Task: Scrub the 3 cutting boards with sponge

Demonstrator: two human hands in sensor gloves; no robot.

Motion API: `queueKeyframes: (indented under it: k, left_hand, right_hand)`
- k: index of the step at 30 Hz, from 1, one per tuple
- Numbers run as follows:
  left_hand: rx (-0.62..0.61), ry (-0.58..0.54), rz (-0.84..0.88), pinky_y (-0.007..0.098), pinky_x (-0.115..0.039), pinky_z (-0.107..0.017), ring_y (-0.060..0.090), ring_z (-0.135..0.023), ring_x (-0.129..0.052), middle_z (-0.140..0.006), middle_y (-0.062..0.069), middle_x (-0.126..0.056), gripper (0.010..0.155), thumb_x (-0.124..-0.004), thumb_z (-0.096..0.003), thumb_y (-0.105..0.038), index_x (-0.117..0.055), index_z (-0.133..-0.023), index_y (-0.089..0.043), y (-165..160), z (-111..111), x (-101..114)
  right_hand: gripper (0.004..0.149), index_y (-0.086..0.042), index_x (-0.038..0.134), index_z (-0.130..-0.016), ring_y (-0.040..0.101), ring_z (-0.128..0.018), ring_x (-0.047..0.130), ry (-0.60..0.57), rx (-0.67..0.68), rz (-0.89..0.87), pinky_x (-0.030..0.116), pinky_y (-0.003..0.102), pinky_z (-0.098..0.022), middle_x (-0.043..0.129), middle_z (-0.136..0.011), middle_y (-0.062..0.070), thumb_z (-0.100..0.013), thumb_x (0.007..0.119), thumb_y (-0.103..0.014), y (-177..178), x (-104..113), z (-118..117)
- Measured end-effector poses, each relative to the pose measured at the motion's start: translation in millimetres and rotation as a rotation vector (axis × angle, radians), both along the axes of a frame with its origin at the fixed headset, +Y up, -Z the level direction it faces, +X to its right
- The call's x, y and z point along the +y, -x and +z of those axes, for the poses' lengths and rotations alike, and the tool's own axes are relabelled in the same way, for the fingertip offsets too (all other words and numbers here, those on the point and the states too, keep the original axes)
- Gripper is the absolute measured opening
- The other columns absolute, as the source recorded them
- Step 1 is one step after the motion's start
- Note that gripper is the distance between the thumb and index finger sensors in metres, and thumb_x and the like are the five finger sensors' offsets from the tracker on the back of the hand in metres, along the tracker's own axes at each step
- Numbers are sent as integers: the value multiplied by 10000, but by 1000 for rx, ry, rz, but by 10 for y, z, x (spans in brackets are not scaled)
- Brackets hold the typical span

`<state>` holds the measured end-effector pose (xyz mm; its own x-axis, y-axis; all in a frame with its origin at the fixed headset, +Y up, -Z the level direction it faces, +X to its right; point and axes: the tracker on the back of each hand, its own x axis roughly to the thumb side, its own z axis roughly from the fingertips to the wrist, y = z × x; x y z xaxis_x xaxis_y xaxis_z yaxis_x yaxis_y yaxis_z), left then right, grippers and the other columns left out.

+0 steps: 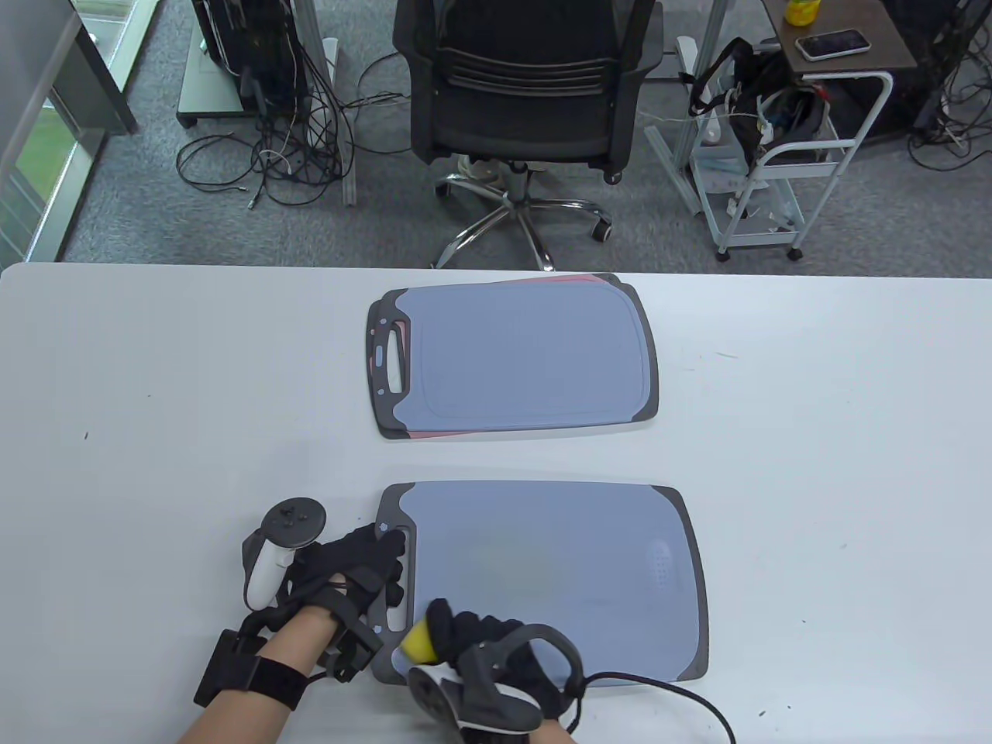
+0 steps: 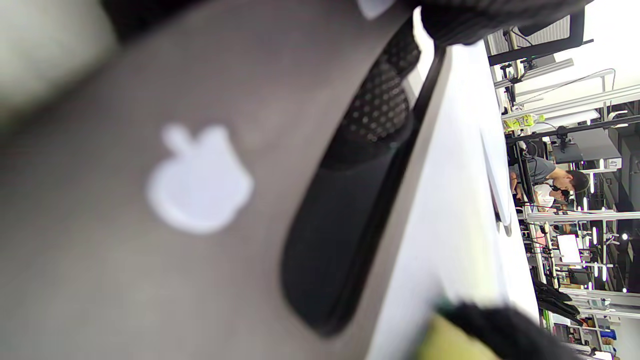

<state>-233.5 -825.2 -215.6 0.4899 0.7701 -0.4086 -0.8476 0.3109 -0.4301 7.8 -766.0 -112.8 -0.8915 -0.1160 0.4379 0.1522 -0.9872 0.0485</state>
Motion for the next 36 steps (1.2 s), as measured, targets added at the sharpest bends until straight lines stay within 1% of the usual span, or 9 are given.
queueKeyframes:
  k: [7,9,12,13,20,23,27,32,36]
  left_hand:
    - [-1,-4,-10,245,-1005,-272,32,-401,-1113,-701,-58,-936,540,-686,-593,-580,-710,-951,-177,-7,0,4]
    - [0,-5,-14,242,-1004,-269,28,-397,-1112,-698,-62,-937,541,-684,-591,-585,-710,-951,-181,-7,-1,4]
    - [0,2,-4,243,-1006,-272,28,-402,-1112,-701,-62,-936,542,-684,-591,-583,-708,-952,-180,3,-3,0]
    - [-5,6,8,248,-1005,-277,34,-407,-1112,-706,-57,-934,542,-685,-593,-581,-705,-955,-178,4,-3,-1]
    - [0,0,0,248,-1004,-275,38,-407,-1113,-706,-57,-935,542,-688,-591,-577,-706,-955,-176,8,4,3]
    - [-3,2,6,254,-1003,-277,44,-414,-1114,-709,-52,-934,542,-689,-592,-575,-705,-957,-175,8,3,3]
    - [-6,5,1,252,-1010,-266,40,-398,-1119,-698,-53,-941,539,-691,-592,-577,-713,-949,-174,2,-11,7]
    - [-6,-2,-7,250,-1008,-263,38,-393,-1118,-696,-54,-941,540,-691,-591,-578,-714,-948,-175,0,-8,9]
    - [-4,-5,-17,247,-1009,-258,34,-386,-1118,-691,-58,-942,539,-689,-592,-582,-717,-945,-175,0,-12,9]
  right_hand:
    - [744,-89,619,-1044,192,-460,930,57,-706,-62,814,437,-418,851,-703,91,-494,677,-588,-2069,-145,65]
    - [742,-65,629,-1037,210,-450,934,68,-766,-124,811,448,-408,861,-702,123,-500,691,-573,-2238,-177,115]
    - [742,-27,650,-1018,223,-436,936,15,-646,6,811,461,-403,865,-681,158,-494,696,-550,-1881,-122,28]
    - [744,-69,632,-1033,167,-447,939,43,-469,28,831,412,-409,863,-695,100,-506,657,-594,-1625,-95,-20]
    - [760,-93,613,-1040,145,-442,919,-12,131,-65,825,405,-419,845,-684,88,-489,663,-614,391,-7,95]
    - [754,-122,613,-1044,132,-451,927,-37,184,-28,834,395,-424,851,-693,59,-485,656,-626,538,0,131]
    - [740,-154,601,-1053,140,-461,921,21,-71,-54,826,400,-428,840,-714,51,-483,668,-621,-192,-29,-44]
    - [735,-125,617,-1048,170,-452,926,49,-544,-64,820,422,-418,850,-707,81,-488,685,-595,-1697,-113,-33]
    - [737,-83,621,-1042,181,-445,919,66,-721,-154,810,433,-413,845,-698,98,-500,705,-575,-2162,-151,43]
